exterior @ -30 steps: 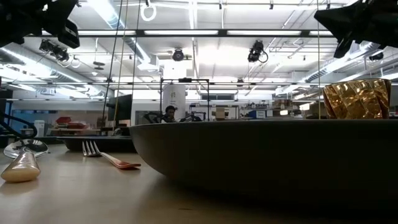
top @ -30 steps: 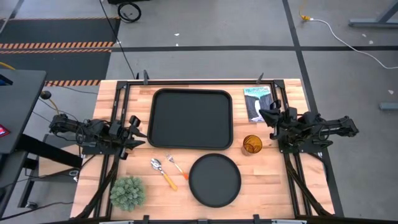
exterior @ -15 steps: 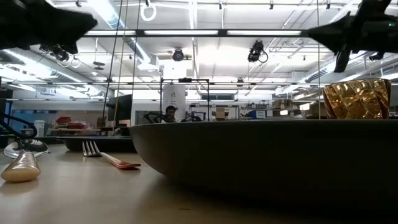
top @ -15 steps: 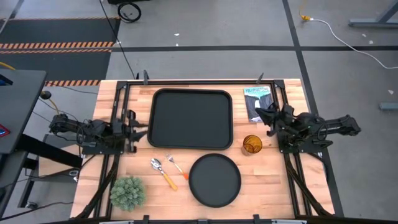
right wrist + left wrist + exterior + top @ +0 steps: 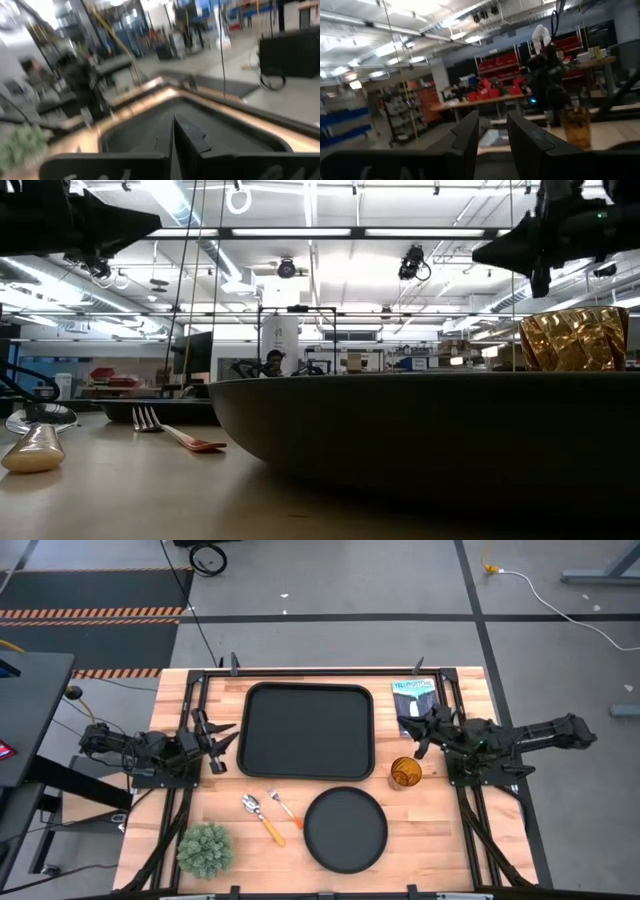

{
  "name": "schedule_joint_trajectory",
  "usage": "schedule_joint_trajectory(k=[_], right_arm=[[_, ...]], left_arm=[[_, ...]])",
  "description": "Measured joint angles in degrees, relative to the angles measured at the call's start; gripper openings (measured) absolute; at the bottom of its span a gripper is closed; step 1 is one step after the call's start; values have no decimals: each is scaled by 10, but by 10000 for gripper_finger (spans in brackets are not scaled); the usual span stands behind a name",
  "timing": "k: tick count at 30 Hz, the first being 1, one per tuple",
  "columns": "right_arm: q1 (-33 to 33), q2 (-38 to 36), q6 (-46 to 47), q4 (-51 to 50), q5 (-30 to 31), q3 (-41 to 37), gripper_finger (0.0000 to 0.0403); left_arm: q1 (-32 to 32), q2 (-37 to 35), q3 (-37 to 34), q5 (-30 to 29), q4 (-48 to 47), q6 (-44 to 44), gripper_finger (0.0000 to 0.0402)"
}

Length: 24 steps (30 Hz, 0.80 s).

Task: Pick and place plate/cup/fork/spoon on tray
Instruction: Put the brown cup on the black tray

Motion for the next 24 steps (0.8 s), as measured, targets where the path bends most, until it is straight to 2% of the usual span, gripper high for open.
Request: schedule_joint_trajectory(k=[5, 11, 18, 24], right_arm=[[-3, 56, 39, -180, -2, 91, 23], [-17, 144, 88, -377, -24, 201, 28], [-45, 226, 65, -428, -112, 246, 77], [-64, 276, 16, -468, -229, 289, 121]], left_arm=[[0, 0, 0, 0, 46, 67, 110], [3, 0, 0, 0, 66, 89, 110], [27, 0, 0, 0, 98, 71, 110], [39, 0, 0, 0, 99, 65, 110]])
